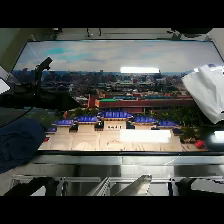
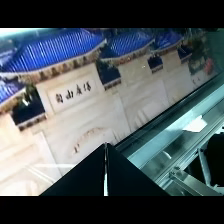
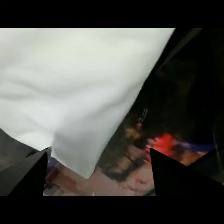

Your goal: Fold the shirts.

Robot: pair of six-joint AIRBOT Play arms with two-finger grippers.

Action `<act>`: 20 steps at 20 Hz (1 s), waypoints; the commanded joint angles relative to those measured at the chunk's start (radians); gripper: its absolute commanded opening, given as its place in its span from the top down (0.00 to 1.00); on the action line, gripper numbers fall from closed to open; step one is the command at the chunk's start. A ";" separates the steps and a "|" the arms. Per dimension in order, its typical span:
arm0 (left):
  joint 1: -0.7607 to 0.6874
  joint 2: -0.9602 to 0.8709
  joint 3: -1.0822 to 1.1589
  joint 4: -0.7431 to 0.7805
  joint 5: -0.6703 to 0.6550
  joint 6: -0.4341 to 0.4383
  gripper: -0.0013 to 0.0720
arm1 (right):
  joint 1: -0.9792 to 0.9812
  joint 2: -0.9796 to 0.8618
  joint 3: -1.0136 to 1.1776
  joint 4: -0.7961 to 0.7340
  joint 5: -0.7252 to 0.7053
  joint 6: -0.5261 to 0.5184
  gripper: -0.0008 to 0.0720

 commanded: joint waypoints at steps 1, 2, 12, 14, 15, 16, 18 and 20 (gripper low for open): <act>0.000 0.000 0.000 0.000 -0.003 0.024 0.96 | 0.000 0.060 0.005 0.020 -0.024 -0.032 0.01; 0.000 0.000 0.000 0.000 -0.001 0.026 0.96 | 0.000 0.082 0.005 0.072 -0.023 -0.044 0.01; 0.062 0.056 0.181 0.000 -0.074 0.013 0.96 | 0.365 0.273 -0.021 0.476 0.065 -0.261 0.96; 0.062 0.126 0.110 0.000 -0.074 -0.014 0.96 | 0.533 0.298 -0.038 0.476 0.064 -0.278 0.97; 0.062 0.166 0.057 -0.001 -0.076 -0.026 0.96 | 0.614 0.316 -0.055 0.476 0.059 -0.293 0.97; 0.062 0.214 -0.012 0.000 -0.077 -0.047 0.96 | 0.700 0.341 -0.087 0.476 0.038 -0.295 0.97; 0.062 0.307 -0.153 -0.001 -0.084 -0.077 0.96 | 0.850 0.415 -0.197 0.476 -0.058 -0.299 0.97; 0.062 0.400 -0.286 0.000 -0.092 -0.110 0.96 | 0.964 0.507 -0.353 0.476 -0.194 -0.314 0.97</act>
